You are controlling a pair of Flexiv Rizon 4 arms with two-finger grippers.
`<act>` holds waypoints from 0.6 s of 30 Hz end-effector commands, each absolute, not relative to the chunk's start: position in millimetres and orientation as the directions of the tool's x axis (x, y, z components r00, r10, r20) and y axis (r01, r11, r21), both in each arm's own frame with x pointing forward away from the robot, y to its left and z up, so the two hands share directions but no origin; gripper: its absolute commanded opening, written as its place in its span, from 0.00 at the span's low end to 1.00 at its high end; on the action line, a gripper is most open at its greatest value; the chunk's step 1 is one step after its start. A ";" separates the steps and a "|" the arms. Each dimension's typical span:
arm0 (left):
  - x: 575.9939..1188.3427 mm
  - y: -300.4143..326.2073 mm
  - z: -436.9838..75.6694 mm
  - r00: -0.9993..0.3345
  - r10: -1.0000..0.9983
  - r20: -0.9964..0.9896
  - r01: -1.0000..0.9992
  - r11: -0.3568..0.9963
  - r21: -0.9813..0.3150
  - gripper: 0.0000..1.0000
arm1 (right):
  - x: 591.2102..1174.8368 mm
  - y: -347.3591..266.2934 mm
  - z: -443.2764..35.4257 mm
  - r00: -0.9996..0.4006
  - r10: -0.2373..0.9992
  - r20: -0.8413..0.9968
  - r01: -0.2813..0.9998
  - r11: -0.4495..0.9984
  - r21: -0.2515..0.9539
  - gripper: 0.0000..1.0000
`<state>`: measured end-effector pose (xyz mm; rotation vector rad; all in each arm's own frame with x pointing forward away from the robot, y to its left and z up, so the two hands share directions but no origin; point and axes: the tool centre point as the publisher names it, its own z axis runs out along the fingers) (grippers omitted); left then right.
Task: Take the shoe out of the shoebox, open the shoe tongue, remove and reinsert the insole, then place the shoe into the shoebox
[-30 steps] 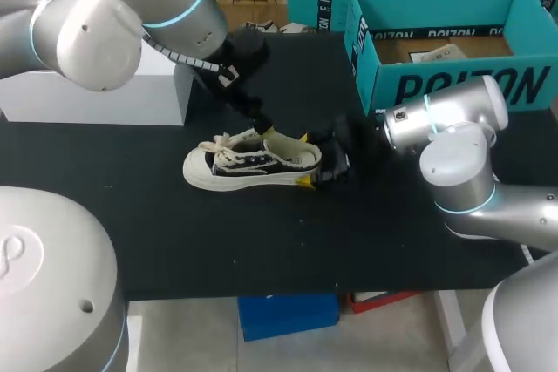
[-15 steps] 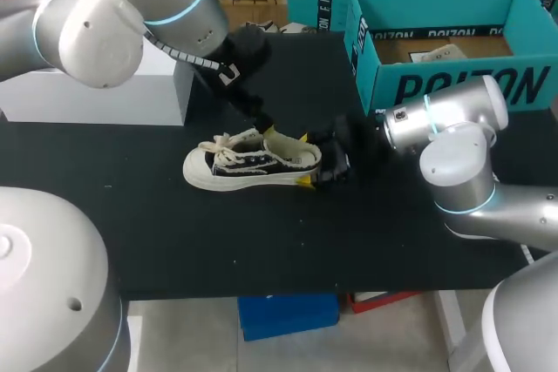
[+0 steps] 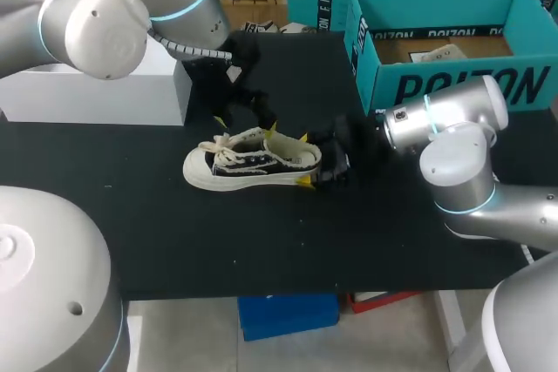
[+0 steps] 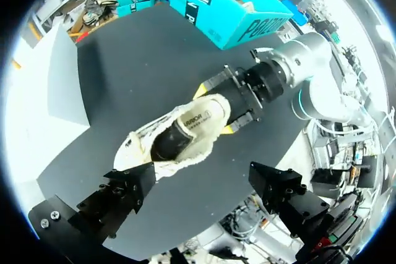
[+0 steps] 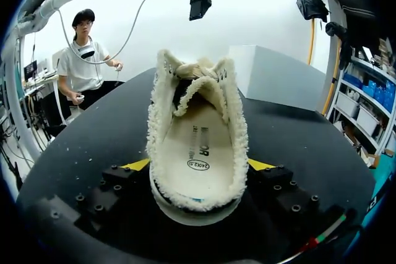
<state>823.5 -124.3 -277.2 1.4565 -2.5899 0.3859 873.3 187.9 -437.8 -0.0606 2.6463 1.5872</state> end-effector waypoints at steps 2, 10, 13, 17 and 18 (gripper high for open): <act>831.0 -137.4 -273.8 -0.435 -0.897 0.077 -0.900 0.435 -0.027 1.00 | 874.6 190.4 -440.2 -0.998 -0.004 -0.066 -0.060 0.473 0.879 0.00; 835.8 -136.7 -283.0 -0.313 -0.949 -0.037 -0.950 0.312 0.026 1.00 | 874.6 190.4 -440.2 -0.998 -0.004 -0.066 -0.060 0.473 0.879 0.00; 834.6 -136.8 -290.2 -0.288 -0.955 -0.066 -0.957 0.286 0.037 1.00 | 874.6 190.4 -440.2 -0.998 -0.004 -0.066 -0.060 0.473 0.879 0.00; 834.2 -136.3 -293.8 -0.258 -0.964 -0.068 -0.966 0.257 0.013 1.00 | 874.6 190.4 -440.2 -0.998 -0.004 -0.066 -0.060 0.473 0.879 0.00; 834.2 -136.3 -293.8 -0.258 -0.964 -0.068 -0.966 0.257 0.013 1.00 | 874.6 190.4 -440.2 -0.998 -0.004 -0.066 -0.060 0.473 0.879 0.00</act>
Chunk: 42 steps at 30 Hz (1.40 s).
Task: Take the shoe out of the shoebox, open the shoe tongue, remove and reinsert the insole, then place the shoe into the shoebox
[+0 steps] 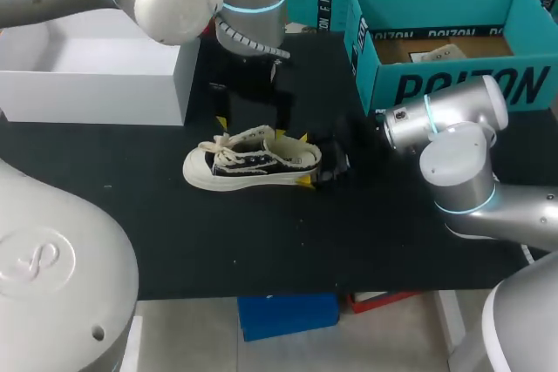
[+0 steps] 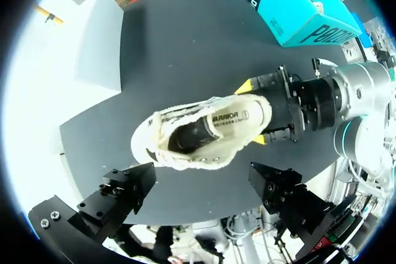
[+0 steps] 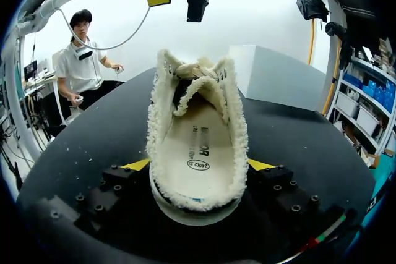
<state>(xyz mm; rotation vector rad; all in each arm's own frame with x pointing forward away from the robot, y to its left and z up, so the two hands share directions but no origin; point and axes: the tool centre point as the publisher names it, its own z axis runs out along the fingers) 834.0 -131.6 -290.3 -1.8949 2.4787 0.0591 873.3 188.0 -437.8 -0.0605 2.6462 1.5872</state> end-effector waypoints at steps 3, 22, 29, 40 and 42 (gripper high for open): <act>834.2 -136.3 -293.8 -0.258 -0.964 -0.068 -0.966 0.257 0.013 1.00 | 874.6 190.4 -440.2 -0.998 -0.004 -0.066 -0.060 0.473 0.879 0.00; 847.0 -147.8 -310.4 -0.222 -0.950 -0.221 -0.975 0.215 0.058 1.00 | 874.6 190.4 -440.2 -0.998 -0.004 -0.066 -0.060 0.473 0.879 0.00; 853.4 -155.6 -324.2 -0.194 -0.938 -0.286 -0.981 0.177 0.084 1.00 | 874.6 190.4 -440.2 -0.998 -0.004 -0.066 -0.060 0.473 0.879 0.00; 852.8 -159.9 -343.1 -0.166 -0.920 -0.355 -0.986 0.144 0.087 1.00 | 874.6 190.4 -440.2 -0.998 -0.004 -0.066 -0.060 0.473 0.879 0.00; 851.3 -159.2 -346.2 -0.160 -0.919 -0.361 -0.987 0.138 0.086 1.00 | 874.6 190.4 -440.2 -0.998 -0.004 -0.066 -0.060 0.473 0.879 0.00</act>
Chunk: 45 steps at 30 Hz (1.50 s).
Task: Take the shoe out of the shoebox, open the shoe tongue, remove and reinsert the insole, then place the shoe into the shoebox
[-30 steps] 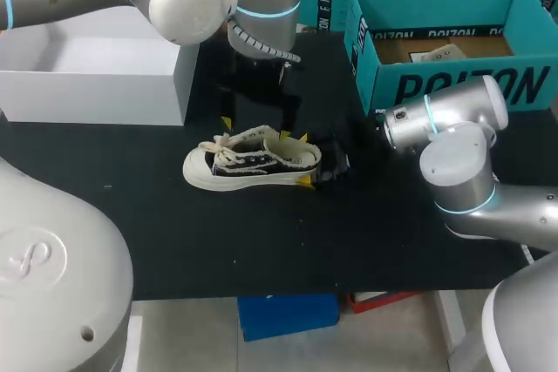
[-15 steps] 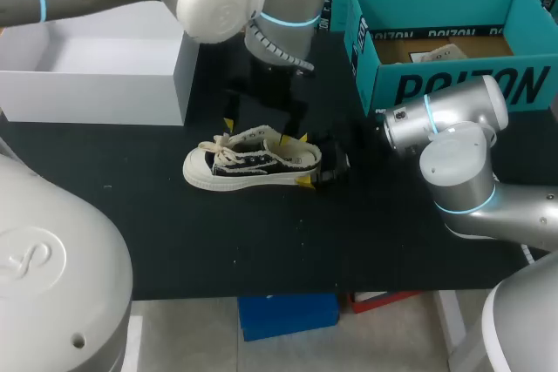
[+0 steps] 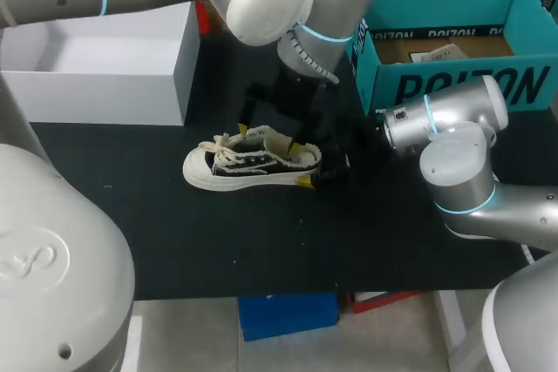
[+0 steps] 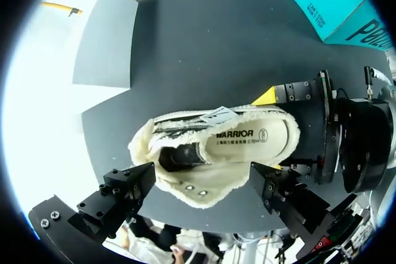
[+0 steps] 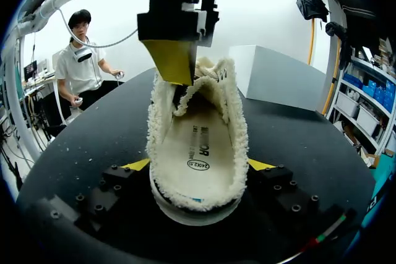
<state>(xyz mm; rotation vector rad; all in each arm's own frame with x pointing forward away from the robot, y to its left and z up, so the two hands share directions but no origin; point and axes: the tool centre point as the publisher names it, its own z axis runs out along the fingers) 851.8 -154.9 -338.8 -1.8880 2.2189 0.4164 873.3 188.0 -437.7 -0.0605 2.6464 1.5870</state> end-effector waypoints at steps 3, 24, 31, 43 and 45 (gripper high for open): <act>849.3 -156.6 -352.2 -0.150 -0.915 -0.375 -0.988 0.127 0.086 1.00 | 874.6 190.4 -440.2 -0.998 -0.004 -0.066 -0.060 0.473 0.879 0.00; 854.9 -141.3 -374.5 -0.062 -0.903 -0.425 -0.998 0.048 0.044 1.00 | 874.6 190.4 -440.2 -0.998 -0.004 -0.066 -0.060 0.473 0.879 0.00; 856.1 -136.6 -381.0 -0.055 -0.895 -0.443 -0.998 0.034 0.056 0.15 | 874.6 190.4 -440.2 -0.998 -0.004 -0.066 -0.060 0.473 0.879 0.00; 856.2 -135.5 -380.1 -0.059 -0.898 -0.436 -0.998 0.039 0.055 0.00 | 874.6 190.4 -440.2 -0.998 -0.004 -0.066 -0.060 0.473 0.879 0.00; 856.3 -135.5 -378.3 -0.061 -0.899 -0.433 -0.998 0.042 0.054 0.00 | 874.6 190.4 -440.2 -0.998 -0.004 -0.066 -0.060 0.473 0.879 0.00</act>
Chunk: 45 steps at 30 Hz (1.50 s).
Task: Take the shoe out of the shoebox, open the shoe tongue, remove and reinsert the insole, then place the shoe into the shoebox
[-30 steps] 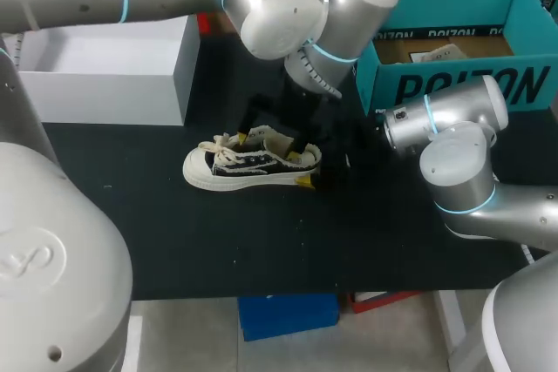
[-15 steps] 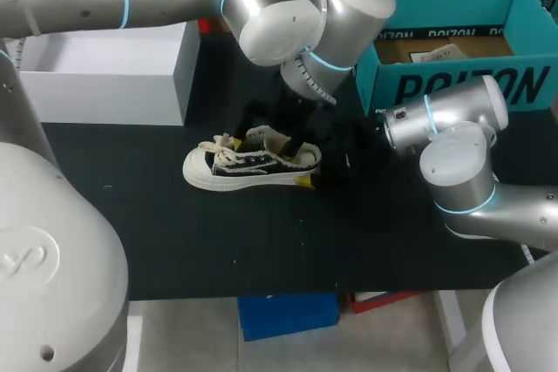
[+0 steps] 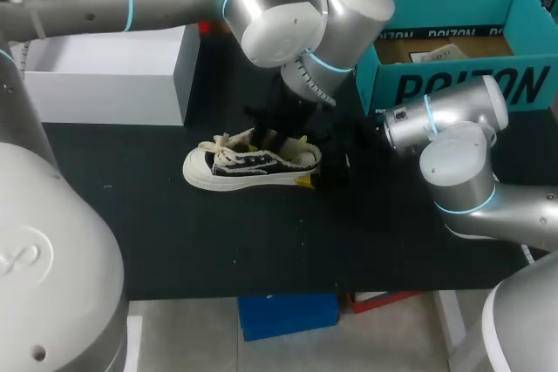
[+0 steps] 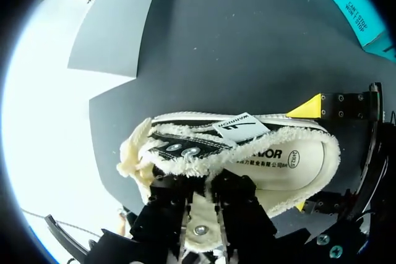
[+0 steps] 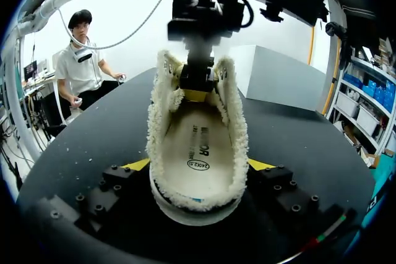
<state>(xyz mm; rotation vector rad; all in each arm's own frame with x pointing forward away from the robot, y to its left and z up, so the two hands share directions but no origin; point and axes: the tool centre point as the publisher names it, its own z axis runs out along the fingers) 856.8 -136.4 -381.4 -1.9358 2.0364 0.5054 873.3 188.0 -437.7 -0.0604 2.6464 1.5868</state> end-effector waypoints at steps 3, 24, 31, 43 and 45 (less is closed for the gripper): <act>856.6 -134.5 -375.5 -0.064 -0.901 -0.429 -0.998 0.045 0.053 0.00 | 874.6 190.4 -440.2 -0.998 -0.004 -0.066 -0.060 0.473 0.879 0.00; 862.1 -136.0 -339.4 -0.062 -0.928 -0.368 -0.997 0.071 -0.013 0.00 | 874.6 190.4 -440.2 -0.998 -0.004 -0.066 -0.060 0.473 0.879 0.00; 860.0 -133.2 -325.8 -0.055 -0.939 -0.338 -0.996 0.075 -0.045 0.00 | 874.6 190.4 -440.2 -0.998 -0.004 -0.066 -0.060 0.473 0.879 0.00; 852.4 -106.7 -324.7 -0.010 -0.966 -0.260 -0.995 0.036 -0.093 0.00 | 874.6 190.4 -440.2 -0.998 -0.004 -0.066 -0.060 0.473 0.879 0.00; 851.1 -99.4 -325.1 0.004 -0.970 -0.244 -0.994 0.022 -0.105 0.00 | 874.6 190.4 -440.2 -0.998 -0.004 -0.066 -0.060 0.473 0.879 0.00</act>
